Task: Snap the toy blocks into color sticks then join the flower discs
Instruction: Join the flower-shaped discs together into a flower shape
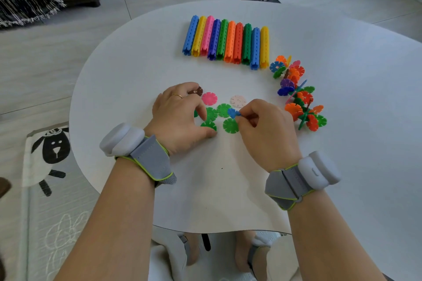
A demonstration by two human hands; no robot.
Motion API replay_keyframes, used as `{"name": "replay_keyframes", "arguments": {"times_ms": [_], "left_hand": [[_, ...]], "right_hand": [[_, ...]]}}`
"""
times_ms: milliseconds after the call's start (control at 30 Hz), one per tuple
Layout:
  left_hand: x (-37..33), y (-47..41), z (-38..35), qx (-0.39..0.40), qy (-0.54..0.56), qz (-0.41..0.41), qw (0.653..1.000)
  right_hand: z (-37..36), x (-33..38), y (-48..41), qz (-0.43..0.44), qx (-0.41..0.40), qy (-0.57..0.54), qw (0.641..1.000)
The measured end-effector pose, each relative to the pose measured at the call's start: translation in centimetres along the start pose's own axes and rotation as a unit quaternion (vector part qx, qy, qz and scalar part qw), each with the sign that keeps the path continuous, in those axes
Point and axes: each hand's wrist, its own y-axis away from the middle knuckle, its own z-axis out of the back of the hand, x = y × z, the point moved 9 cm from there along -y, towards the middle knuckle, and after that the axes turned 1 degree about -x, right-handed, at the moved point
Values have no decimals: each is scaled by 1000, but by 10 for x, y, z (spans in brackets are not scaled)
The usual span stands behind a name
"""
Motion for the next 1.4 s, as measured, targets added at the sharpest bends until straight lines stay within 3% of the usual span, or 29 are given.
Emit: {"name": "replay_keyframes", "arguments": {"times_ms": [167,433,700,900,1000,1200,1400], "left_hand": [[-4,0,-2,-5,12,-10,1000],[-3,1,2,-22,-79,7,997],[-7,-3,0,-35,-33,-13,999],[0,-8,19,-126,165,10,978],[8,-10,11,-107,274,62,954],[9,-14,-10,-69,342,123,929],[5,-16,-11,-65,332,116,934]], "right_hand": [[-2,-2,1,-15,5,-30,999],[-3,-1,0,-19,5,-53,998],[-3,-1,0,-14,1,-62,998],[1,0,0,-12,-15,-131,991],[3,5,2,-10,-20,-188,982],[7,14,4,4,-16,-257,966],[9,15,4,14,-7,-260,966]]}}
